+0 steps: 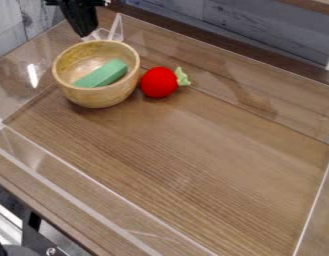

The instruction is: Remove the green block from the brown bowl and put it on the table

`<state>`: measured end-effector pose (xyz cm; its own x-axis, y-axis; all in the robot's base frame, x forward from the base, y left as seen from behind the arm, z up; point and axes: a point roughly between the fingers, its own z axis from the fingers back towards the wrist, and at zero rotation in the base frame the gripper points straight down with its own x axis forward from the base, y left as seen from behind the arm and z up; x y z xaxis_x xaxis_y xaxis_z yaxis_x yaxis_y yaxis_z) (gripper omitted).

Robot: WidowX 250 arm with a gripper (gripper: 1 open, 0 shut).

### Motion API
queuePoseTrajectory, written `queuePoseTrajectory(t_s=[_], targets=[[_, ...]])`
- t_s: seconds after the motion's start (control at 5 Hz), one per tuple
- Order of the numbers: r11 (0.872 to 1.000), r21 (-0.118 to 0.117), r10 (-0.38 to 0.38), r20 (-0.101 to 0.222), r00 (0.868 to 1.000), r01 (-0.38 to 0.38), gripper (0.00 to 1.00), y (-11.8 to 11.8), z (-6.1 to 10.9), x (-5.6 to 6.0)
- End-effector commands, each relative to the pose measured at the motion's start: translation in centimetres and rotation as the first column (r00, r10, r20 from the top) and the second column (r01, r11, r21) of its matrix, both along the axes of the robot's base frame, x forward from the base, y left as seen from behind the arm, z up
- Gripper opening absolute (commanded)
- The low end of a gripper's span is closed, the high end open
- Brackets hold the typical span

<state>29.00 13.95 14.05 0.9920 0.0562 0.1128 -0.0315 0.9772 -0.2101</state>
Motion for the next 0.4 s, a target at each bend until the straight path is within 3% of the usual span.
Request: queuePoseTrajectory(t_s=[0.0,0.2], targets=[[0.999,0.031,-0.033,0.046,0.998,0.031,0.00,-1.22,1.75,-0.23],[0.998,0.037,-0.060,0.033,0.998,0.059,0.00,-2.12,0.82,-0.58]])
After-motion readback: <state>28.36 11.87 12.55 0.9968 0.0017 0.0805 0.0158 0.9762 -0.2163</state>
